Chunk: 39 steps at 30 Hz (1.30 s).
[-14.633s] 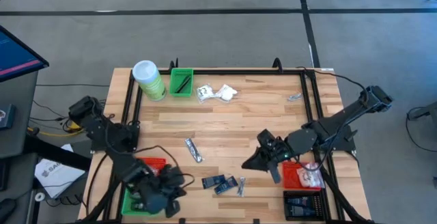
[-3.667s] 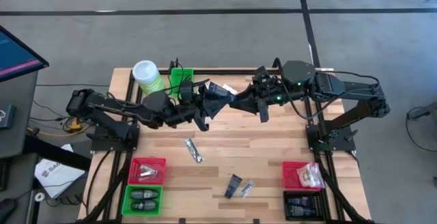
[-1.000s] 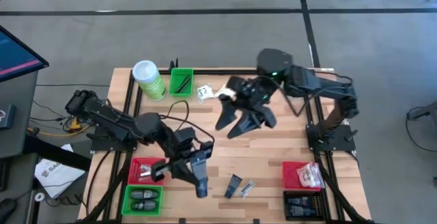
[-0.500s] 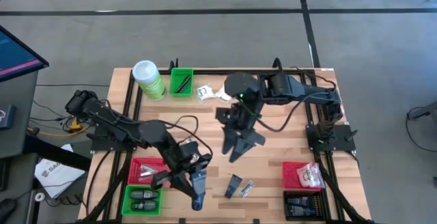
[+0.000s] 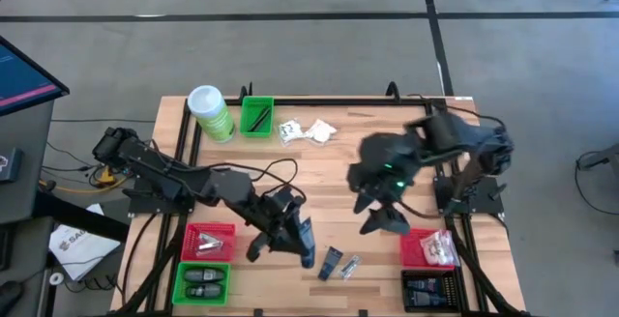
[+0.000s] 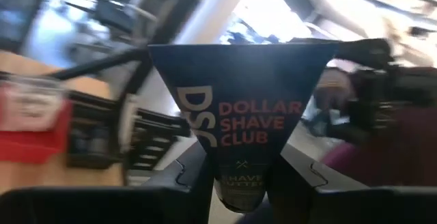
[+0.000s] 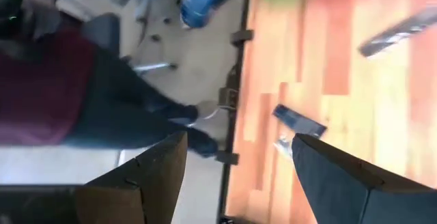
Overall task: Pick & Place Travel size toiletries
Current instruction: Put the shave cream into the black bin
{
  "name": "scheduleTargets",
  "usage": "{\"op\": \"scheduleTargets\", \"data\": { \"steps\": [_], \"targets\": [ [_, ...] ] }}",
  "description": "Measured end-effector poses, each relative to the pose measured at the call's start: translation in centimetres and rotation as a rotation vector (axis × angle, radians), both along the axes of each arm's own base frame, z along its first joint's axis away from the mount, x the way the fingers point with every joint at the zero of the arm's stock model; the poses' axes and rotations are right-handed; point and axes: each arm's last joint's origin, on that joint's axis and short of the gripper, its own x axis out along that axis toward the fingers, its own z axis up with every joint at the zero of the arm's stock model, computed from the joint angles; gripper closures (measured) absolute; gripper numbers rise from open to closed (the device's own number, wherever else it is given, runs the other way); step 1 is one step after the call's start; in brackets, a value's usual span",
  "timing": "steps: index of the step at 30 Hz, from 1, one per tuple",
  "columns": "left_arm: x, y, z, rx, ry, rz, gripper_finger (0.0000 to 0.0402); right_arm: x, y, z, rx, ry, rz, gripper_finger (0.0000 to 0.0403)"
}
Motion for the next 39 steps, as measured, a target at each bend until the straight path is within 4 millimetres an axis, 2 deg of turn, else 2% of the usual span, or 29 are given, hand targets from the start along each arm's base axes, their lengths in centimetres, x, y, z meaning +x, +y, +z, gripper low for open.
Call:
{"op": "scheduleTargets", "data": {
  "steps": [4, 9, 14, 20, 25, 30, 34, 39],
  "targets": [
    [0.4, 0.1, -0.5, 0.024, 0.011, 0.082, 0.0298, -2.7, 1.2, 1.3, -0.069, -0.039, -0.096, 0.0148],
    [1.9, -0.3, -2.5, 0.07, 0.051, 0.184, 0.0298, -5.9, 2.7, 2.0, -0.166, -0.052, -0.217, 0.0148],
    [4.0, -1.0, -4.7, 0.06, 0.035, 0.246, 0.0298, -8.0, 4.0, 2.2, -0.245, -0.078, -0.325, 0.0148],
    [5.9, -1.5, -6.0, -0.005, -0.022, 0.33, 0.0298, -9.5, 6.1, 2.2, -0.252, -0.114, -0.357, 0.0148],
    [6.3, -1.5, -4.6, -0.005, -0.076, 0.377, 0.0298, -10.1, 7.8, 1.9, -0.233, -0.126, -0.431, 0.0148],
    [5.8, -1.3, -3.6, 0.024, -0.112, 0.418, 0.0298, -10.6, 8.2, 2.0, -0.144, -0.114, -0.571, 0.0148],
    [5.6, -1.3, -3.5, 0.031, -0.113, 0.415, 0.0298, -9.8, 8.5, 1.4, -0.064, -0.083, -0.676, 0.0148],
    [5.5, -1.5, -3.4, 0.031, -0.114, 0.402, 0.0298, -8.1, 9.7, 0.3, -0.024, -0.084, -0.633, 0.0148]
  ]
}}
